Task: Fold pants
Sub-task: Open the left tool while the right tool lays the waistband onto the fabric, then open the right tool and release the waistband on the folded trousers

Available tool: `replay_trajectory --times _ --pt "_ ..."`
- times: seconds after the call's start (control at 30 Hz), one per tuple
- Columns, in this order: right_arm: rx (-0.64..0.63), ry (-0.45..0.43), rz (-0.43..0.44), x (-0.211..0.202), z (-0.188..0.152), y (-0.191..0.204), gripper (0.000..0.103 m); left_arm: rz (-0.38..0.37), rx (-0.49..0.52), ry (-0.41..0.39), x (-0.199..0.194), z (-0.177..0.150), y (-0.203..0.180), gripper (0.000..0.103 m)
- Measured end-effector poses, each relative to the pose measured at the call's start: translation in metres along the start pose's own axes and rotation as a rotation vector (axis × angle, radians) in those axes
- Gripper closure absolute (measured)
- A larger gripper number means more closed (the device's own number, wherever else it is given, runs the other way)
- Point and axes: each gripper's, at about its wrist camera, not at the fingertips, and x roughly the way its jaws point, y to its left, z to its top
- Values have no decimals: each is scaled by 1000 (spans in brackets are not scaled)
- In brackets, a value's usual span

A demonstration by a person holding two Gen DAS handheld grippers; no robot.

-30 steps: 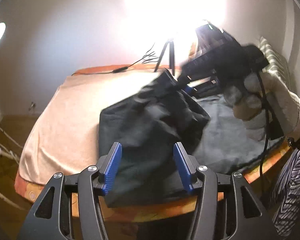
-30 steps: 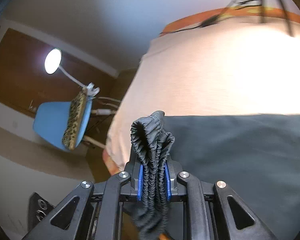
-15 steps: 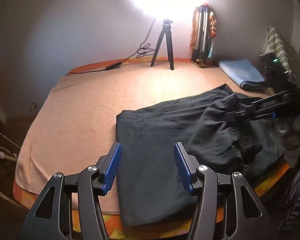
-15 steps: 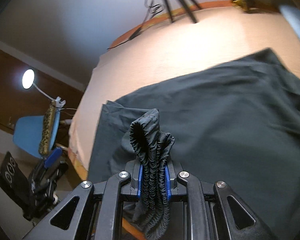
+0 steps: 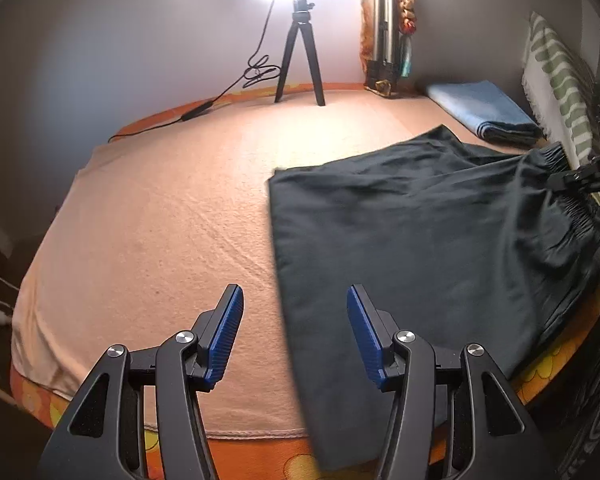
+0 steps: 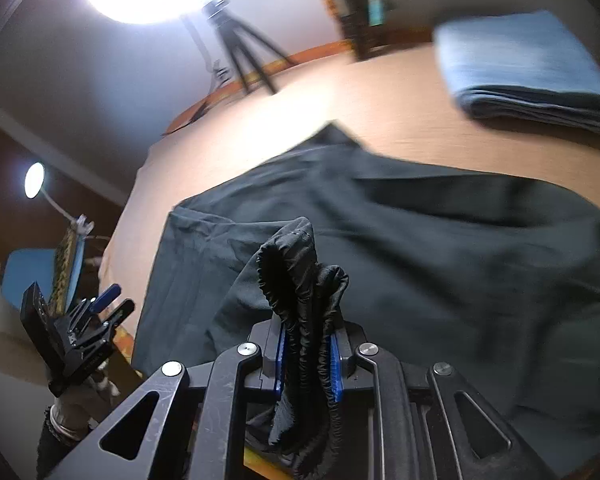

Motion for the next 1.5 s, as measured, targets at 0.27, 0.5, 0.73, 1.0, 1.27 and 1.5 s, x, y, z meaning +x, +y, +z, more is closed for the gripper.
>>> replay_trajectory --times 0.27,0.5,0.73,1.0,1.27,1.5 --pt "47 -56 -81 -46 0 -58 87 -42 41 -3 4 4 -25 50" --pt "109 -79 -115 -66 8 -101 87 -75 66 -3 4 8 -49 50" --pt "104 -76 -166 -79 9 -126 87 -103 81 4 7 10 -71 50" --pt "152 -104 -178 -95 2 -166 83 -121 121 39 18 5 -98 50" --pt "174 -123 -269 -108 -12 -183 56 -121 170 63 28 -2 -117 50" --pt "112 -190 -286 -136 -43 -160 55 -114 148 52 23 -1 -113 50"
